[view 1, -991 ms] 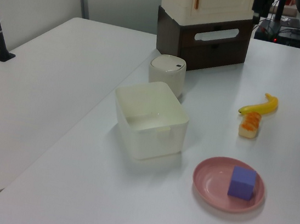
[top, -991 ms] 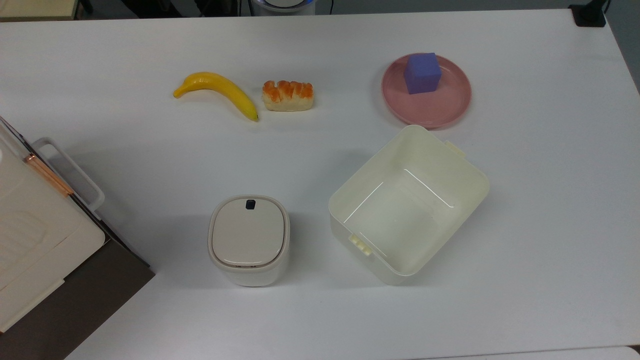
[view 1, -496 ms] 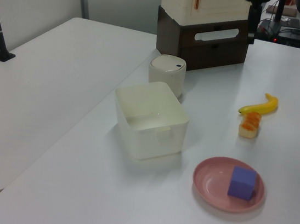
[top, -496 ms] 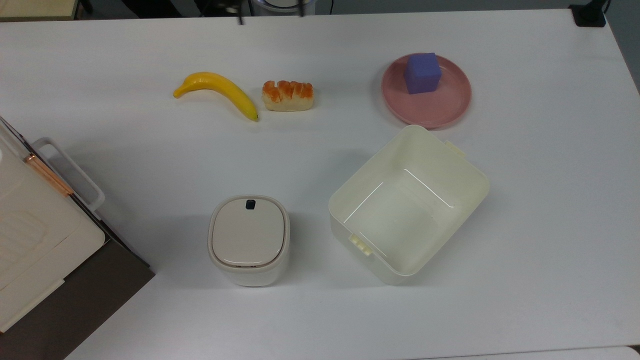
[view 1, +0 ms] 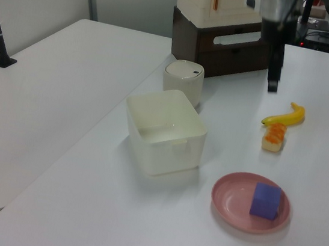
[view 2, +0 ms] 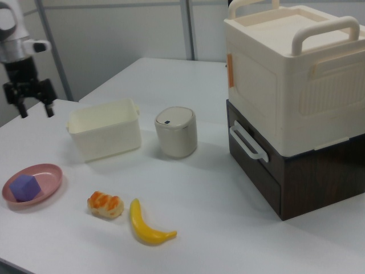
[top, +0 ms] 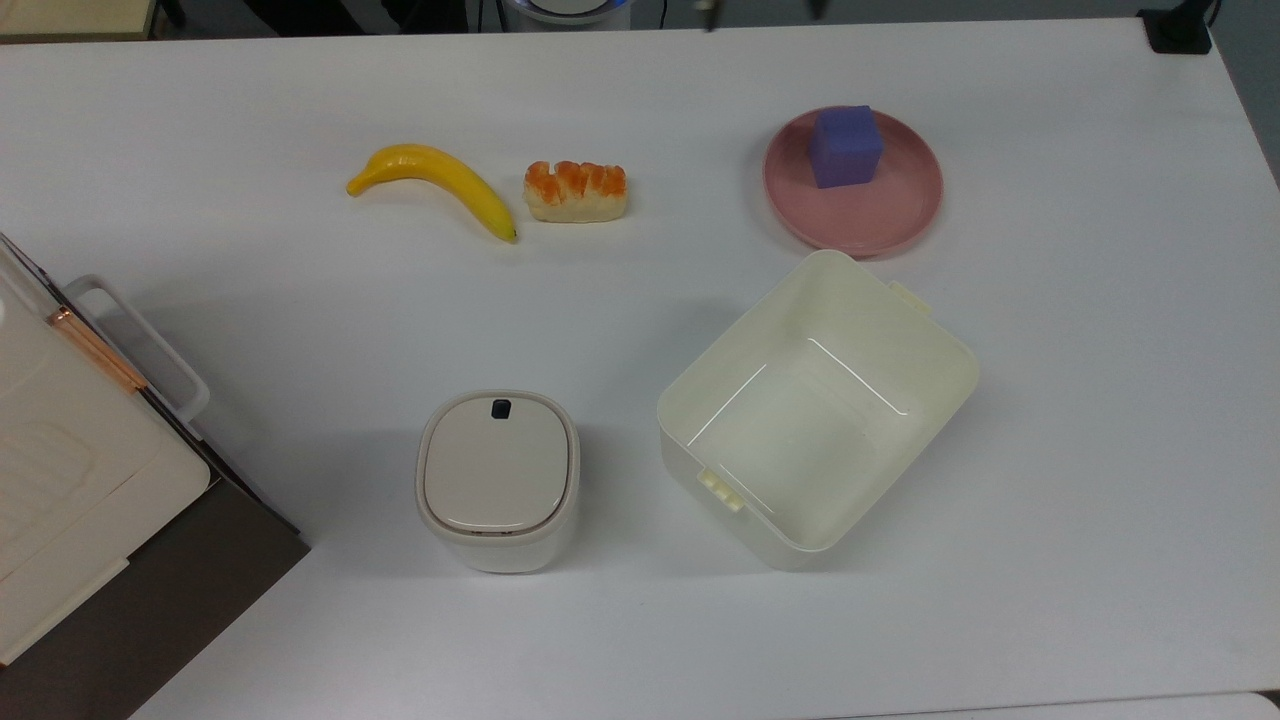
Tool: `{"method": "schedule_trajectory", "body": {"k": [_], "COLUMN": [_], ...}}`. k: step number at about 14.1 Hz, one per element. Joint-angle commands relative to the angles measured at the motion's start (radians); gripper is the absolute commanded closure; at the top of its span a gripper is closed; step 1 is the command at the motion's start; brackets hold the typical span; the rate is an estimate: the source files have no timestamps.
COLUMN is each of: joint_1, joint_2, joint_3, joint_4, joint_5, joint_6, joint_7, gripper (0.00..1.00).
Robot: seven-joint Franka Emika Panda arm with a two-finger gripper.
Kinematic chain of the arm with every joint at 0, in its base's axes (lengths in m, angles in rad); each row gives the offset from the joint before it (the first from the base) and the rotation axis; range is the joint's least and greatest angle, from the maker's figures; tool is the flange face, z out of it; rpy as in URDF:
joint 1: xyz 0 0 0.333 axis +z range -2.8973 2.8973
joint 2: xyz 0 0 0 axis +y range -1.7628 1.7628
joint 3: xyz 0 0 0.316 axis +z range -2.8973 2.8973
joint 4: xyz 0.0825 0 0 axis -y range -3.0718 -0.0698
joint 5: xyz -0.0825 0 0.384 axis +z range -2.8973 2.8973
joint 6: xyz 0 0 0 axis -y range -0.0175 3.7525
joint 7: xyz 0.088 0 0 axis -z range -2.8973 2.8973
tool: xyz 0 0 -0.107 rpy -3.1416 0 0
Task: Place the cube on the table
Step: 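Move the gripper over the purple cube on the pink plate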
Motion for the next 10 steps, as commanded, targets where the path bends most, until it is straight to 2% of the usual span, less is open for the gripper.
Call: {"method": "schedule_trajectory", "body": {"k": [1, 4, 10], "joint_1": [0.081, 0.185, 0.288], "joint_2": [0.059, 0.155, 0.251], "joint_3": [0.035, 0.037, 0.037], "joint_4": [-0.008, -0.011, -0.115], "joint_5": [-0.056, -0.110, -0.207], "joint_6": [-0.003, -0.001, 0.079], "joint_7": [0.133, 0.251, 0.413], "gripper": [0.00, 0.00, 0.00]}}
